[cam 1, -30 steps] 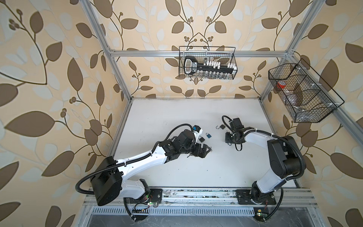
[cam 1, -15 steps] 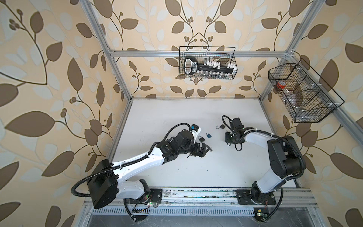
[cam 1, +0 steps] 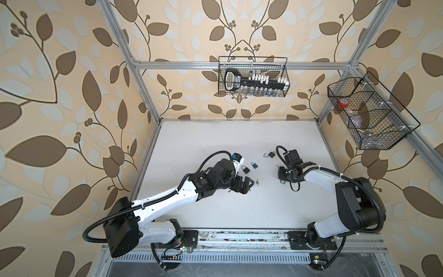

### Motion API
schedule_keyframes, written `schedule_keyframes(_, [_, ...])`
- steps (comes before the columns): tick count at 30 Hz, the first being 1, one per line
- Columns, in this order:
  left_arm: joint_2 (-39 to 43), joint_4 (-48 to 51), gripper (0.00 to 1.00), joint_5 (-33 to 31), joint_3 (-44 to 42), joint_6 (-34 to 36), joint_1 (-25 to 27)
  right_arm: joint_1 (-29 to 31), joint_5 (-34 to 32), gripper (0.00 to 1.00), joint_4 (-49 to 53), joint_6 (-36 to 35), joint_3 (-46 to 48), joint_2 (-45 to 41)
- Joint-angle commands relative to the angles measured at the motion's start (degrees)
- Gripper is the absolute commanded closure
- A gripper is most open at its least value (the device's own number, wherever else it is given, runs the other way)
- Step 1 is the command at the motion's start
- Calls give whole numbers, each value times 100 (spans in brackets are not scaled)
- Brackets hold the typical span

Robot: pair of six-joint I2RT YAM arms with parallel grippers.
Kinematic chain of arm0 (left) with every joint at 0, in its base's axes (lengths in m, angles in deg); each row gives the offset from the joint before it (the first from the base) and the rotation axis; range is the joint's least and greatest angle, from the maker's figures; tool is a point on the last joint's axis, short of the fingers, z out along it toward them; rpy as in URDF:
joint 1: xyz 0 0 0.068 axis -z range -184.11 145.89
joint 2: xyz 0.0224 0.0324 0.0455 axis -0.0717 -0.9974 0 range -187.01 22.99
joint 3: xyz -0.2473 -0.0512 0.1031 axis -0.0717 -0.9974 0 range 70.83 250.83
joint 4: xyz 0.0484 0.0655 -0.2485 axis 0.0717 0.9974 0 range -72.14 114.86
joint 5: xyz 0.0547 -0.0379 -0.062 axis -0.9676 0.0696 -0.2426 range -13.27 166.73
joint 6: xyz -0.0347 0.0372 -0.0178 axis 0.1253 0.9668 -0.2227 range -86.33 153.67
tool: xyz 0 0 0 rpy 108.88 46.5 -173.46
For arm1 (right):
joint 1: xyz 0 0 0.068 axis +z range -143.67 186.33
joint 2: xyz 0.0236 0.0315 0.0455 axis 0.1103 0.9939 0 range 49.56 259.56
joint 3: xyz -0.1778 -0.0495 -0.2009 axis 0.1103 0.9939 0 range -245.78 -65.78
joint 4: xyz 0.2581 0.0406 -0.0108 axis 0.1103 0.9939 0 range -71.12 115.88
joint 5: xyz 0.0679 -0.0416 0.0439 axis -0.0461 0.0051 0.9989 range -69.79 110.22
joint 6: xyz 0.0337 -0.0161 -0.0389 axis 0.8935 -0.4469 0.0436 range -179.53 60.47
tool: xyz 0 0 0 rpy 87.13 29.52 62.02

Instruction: Lock with the key

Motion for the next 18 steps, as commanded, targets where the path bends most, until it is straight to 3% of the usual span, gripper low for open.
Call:
schedule_keyframes(1, [-3,132,1,78,242,258,125,-12,77,63,58,264,235,-210])
schedule_keyframes(8, [252,-71,1,-154,-7,-43,119,-8,397,42,255,443,547,-843])
schedule_keyframes(18, [449,38,1,-384,-103,-104,101,138,740,42,204,481,609,-808])
